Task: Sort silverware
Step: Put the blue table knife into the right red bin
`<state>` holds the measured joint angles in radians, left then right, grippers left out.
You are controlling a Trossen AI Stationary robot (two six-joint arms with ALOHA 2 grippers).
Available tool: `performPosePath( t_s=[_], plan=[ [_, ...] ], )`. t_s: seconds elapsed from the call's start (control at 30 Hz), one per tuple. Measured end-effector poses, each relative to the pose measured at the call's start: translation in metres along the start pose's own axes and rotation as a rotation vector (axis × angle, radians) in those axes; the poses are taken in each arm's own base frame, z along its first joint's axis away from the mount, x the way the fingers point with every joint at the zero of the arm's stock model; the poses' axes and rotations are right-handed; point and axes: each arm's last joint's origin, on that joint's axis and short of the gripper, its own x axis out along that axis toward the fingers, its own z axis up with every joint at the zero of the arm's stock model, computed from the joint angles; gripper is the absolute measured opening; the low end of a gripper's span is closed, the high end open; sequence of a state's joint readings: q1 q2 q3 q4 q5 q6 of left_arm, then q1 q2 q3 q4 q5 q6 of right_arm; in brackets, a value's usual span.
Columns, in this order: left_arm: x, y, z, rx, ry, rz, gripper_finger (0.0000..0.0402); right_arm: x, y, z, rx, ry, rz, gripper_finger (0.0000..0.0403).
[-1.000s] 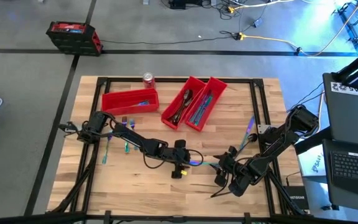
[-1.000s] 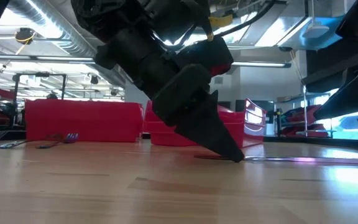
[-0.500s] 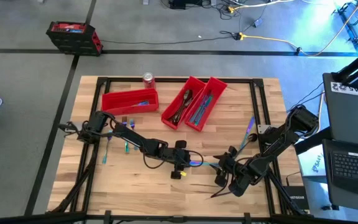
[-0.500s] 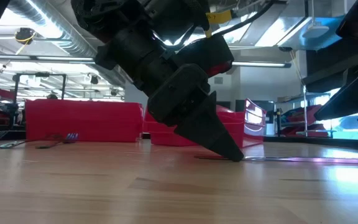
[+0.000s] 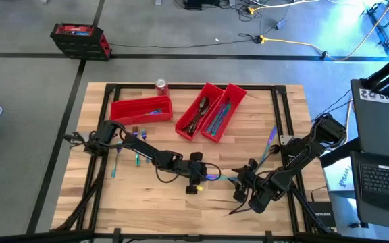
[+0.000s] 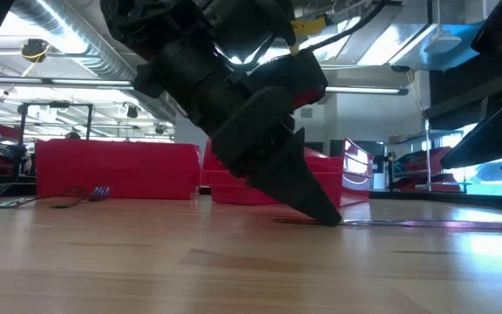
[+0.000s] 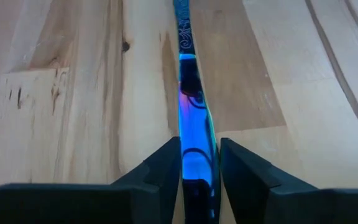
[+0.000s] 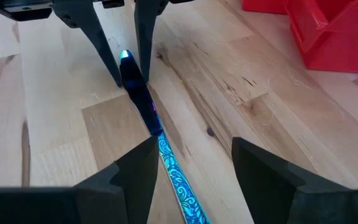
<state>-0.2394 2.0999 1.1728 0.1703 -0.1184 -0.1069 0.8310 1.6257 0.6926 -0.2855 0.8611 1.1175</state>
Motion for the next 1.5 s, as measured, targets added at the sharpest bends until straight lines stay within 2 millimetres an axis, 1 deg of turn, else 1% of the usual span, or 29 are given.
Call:
performPosePath(
  t_s=[0.1,0.33,0.73,1.07,1.2,1.3,1.4,1.5],
  plan=[
    [0.0,0.0,0.0,-0.065,0.001,0.001,0.0097,0.0,0.0,0.0,0.0,0.013,0.007,0.0188],
    [0.0,-0.001,0.0,-0.047,0.0,0.003,0.0097,0.0,0.001,-0.001,0.001,0.038,0.019,0.0188],
    [0.0,0.002,-0.002,-0.07,0.022,-0.005,0.0097,0.0,0.001,-0.001,0.001,0.039,0.02,0.0188],
    [0.0,0.0,-0.003,0.065,0.029,0.025,0.0097,0.0,0.001,-0.001,0.001,0.038,0.02,0.0188],
    [-0.002,-0.007,-0.004,0.184,0.028,0.08,0.0097,0.0,0.001,0.0,0.0,0.035,0.026,0.0188],
    [-0.002,-0.012,-0.004,0.246,0.028,0.107,0.0097,-0.002,0.006,0.004,-0.056,0.027,0.047,0.0188],
    [-0.003,-0.013,-0.005,0.258,0.029,0.108,0.0097,-0.002,0.003,0.004,-0.075,0.0,0.002,0.0188],
    [-0.003,-0.013,-0.005,0.218,0.028,0.109,0.0097,-0.002,0.003,0.006,-0.069,-0.026,-0.01,0.0188]
  ],
)
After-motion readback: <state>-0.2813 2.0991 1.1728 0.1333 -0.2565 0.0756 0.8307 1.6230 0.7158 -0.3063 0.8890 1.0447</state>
